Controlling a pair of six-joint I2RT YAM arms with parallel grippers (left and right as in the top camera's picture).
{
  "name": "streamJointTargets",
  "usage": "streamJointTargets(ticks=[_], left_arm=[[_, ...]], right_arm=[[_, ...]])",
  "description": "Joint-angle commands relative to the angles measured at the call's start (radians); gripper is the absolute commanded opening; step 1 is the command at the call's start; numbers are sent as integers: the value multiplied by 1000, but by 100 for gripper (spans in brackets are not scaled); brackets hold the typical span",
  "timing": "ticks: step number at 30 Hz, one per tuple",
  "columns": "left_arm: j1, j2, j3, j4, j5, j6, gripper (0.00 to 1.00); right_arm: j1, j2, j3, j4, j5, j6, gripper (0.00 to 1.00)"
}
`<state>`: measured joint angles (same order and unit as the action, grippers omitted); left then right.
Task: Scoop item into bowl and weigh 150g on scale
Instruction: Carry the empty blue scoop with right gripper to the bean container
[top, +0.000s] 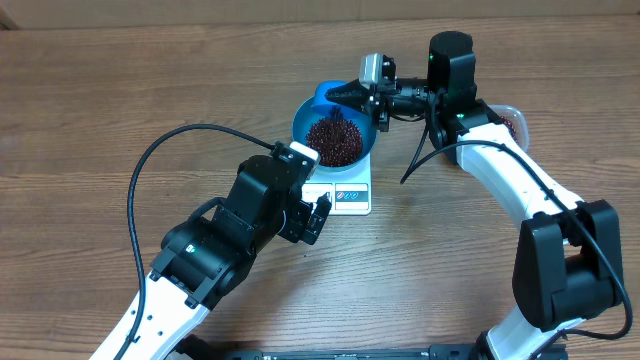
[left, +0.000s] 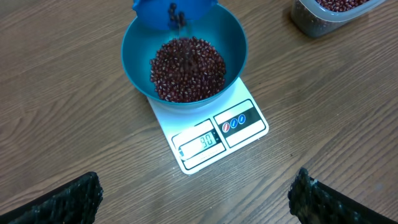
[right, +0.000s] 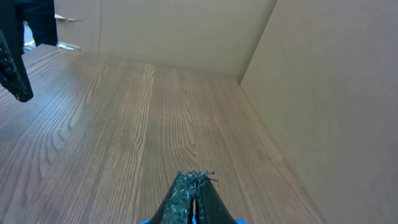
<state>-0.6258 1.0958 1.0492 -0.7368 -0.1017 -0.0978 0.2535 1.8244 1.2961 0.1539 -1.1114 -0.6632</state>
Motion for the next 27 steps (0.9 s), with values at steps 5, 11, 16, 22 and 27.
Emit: streamJointTargets(ticks=[5,11,16,22,27], left_arm=[[5,-11,-3,4,-10,9,100],[5,-11,-3,8,-10,9,100],[5,-11,-3,8,-10,9,100],[5,-11,-3,8,-10,9,100],[5,-11,-3,8,-10,8,100]], right_arm=[[0,-4,34,37,-13,-26,4],[1,-4,34,24,-42,13,4],[-3,-4,34,59,-41,149,4],[-29,-4,34,346,-42,593,4],[-84,-5,34,529,-41,848,4]])
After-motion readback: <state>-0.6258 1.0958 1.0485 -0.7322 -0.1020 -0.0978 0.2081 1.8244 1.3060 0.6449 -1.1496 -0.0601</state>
